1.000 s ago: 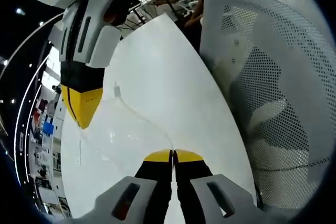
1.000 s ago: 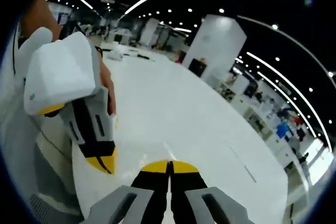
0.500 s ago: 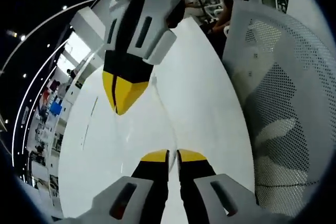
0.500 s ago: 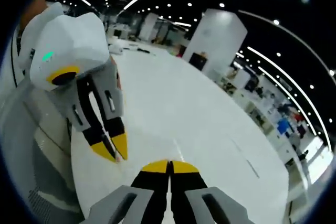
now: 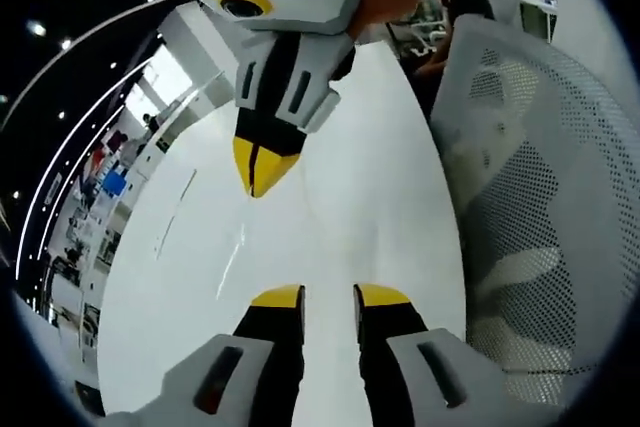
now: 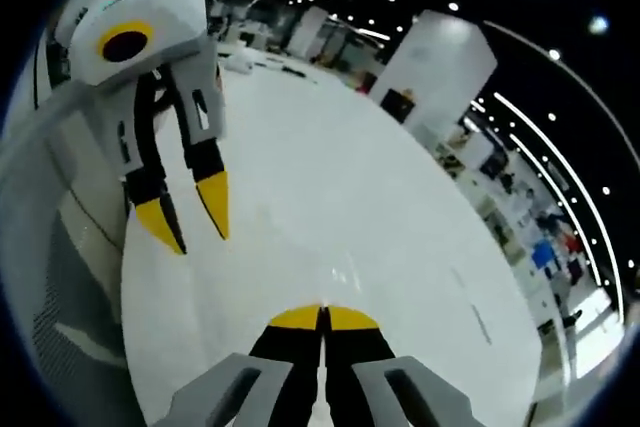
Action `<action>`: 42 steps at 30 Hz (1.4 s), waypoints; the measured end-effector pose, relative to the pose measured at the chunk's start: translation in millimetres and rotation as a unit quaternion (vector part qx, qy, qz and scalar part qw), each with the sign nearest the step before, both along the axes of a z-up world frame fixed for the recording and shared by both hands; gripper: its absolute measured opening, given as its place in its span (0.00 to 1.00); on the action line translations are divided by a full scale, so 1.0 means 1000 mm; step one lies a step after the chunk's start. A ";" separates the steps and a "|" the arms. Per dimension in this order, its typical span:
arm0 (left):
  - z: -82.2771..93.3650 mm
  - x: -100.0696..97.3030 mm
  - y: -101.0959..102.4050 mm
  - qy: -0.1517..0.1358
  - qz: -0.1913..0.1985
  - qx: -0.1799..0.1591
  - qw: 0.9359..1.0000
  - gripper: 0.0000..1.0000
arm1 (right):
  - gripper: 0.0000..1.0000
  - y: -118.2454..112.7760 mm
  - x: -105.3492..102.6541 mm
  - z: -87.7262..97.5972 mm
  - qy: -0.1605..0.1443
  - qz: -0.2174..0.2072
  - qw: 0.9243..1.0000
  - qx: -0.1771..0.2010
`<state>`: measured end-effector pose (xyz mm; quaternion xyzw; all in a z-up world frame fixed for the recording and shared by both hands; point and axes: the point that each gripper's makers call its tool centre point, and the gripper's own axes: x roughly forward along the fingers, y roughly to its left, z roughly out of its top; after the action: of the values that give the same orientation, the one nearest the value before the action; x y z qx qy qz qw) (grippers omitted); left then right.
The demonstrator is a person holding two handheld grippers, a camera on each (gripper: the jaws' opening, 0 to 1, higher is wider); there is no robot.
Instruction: Open the resealable bag by pulling the two sides of the seal apart until the entire bag opening is separated and visibly accessible.
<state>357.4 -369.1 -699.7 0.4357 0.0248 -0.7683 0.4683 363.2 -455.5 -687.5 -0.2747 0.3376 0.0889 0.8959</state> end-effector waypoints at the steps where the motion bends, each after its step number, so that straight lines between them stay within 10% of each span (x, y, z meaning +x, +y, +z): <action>1: 0.000 0.001 0.002 -0.001 0.001 0.000 1.000 0.17 | 0.00 -0.002 0.000 -0.001 0.001 0.000 1.000 0.001; 20: -0.014 0.012 0.028 0.017 0.065 0.020 0.998 0.15 | 0.00 -0.031 -0.001 -0.033 0.043 0.039 0.998 -0.028; 42: -0.023 0.018 0.027 0.031 0.079 0.040 0.996 0.15 | 0.07 -0.027 -0.012 -0.058 0.059 -0.001 0.997 0.059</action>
<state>375.5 -341.8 -723.0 0.4267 0.1044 -0.7402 0.5091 351.2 -482.7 -745.8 -0.2156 0.3839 0.1234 0.8893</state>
